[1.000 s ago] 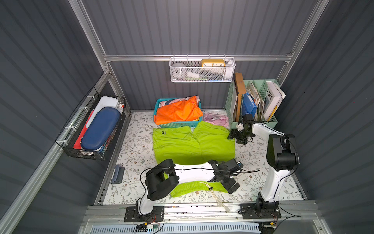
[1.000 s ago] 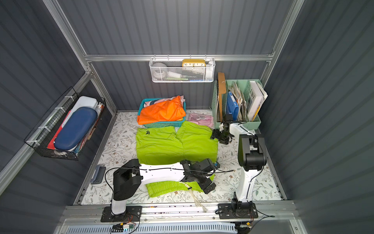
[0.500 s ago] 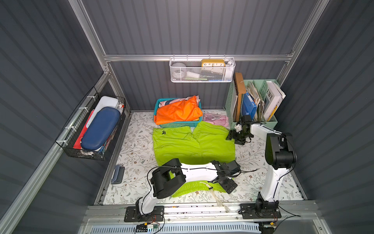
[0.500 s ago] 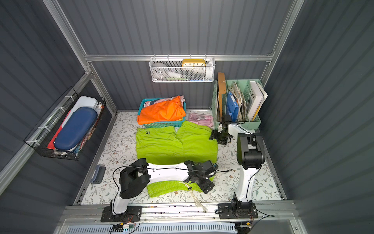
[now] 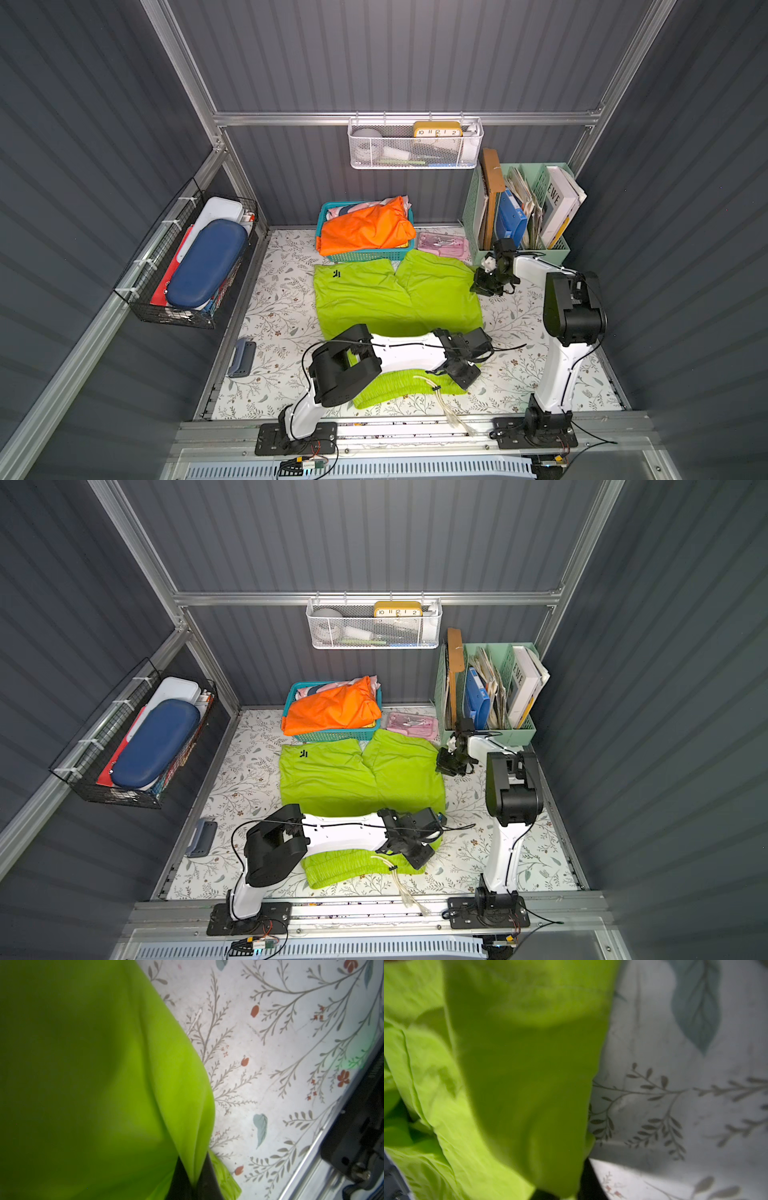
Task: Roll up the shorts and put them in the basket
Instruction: Fold the shorts at the center of the board.
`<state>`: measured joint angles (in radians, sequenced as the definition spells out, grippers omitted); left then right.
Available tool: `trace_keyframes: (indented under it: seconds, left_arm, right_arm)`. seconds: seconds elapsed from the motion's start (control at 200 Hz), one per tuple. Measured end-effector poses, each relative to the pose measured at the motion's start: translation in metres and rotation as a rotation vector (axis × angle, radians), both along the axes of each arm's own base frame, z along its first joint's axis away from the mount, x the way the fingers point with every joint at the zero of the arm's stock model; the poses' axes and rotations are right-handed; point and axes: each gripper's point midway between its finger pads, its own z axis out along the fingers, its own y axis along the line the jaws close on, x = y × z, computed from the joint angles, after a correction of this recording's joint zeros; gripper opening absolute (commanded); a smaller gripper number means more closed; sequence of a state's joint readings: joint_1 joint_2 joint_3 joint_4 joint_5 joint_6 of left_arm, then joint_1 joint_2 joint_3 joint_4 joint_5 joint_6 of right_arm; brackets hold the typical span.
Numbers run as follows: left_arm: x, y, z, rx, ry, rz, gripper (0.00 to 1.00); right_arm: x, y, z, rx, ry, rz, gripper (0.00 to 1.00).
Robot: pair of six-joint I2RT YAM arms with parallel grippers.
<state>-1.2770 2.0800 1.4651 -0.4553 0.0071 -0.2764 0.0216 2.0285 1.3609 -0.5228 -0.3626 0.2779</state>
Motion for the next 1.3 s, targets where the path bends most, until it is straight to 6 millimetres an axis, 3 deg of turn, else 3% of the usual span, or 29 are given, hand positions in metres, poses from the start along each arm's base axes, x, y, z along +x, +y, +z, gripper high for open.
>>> trace_keyframes:
  seconds: [0.155,0.325,0.455,0.6,0.705,0.775,0.875,1.02,1.095,1.191,1.301]
  left_arm:
    - [0.000,-0.003,0.003,-0.017,-0.017,-0.034,0.00]
    - [0.001,-0.019,0.024,-0.103,-0.056,-0.105,0.00]
    - [0.004,-0.038,0.056,-0.203,-0.106,-0.152,0.00]
    - [0.010,-0.045,0.114,-0.340,-0.188,-0.158,0.00]
    - [0.011,-0.033,0.160,-0.437,-0.248,-0.137,0.00]
    - [0.010,-0.018,0.186,-0.498,-0.278,-0.112,0.00]
    - [0.007,0.010,0.198,-0.545,-0.278,-0.050,0.00]
    - [0.003,0.053,0.174,-0.509,-0.233,0.059,0.00]
    - [0.002,0.071,0.156,-0.468,-0.209,0.113,0.00]
    - [0.001,0.091,0.138,-0.421,-0.182,0.180,0.00]
    - [0.000,0.112,0.122,-0.385,-0.157,0.254,0.00]
  right_arm:
    - [-0.008,-0.009,0.015,-0.014,-0.026,-0.033,0.00]
    - [-0.012,-0.031,0.058,-0.026,-0.122,-0.091,0.00]
    - [-0.013,-0.038,0.100,-0.024,-0.224,-0.099,0.00]
    - [-0.021,-0.023,0.133,0.006,-0.293,-0.045,0.00]
    - [-0.030,0.004,0.149,0.030,-0.321,0.040,0.00]
    - [-0.035,0.034,0.161,0.050,-0.349,0.130,0.00]
    - [-0.044,0.085,0.181,0.096,-0.398,0.277,0.00]
    - [-0.059,0.154,0.211,0.196,-0.455,0.475,0.00]
    - [-0.064,0.182,0.216,0.246,-0.455,0.549,0.00]
    - [-0.067,0.212,0.203,0.295,-0.412,0.622,0.00]
    - [-0.070,0.237,0.167,0.327,-0.314,0.671,0.00]
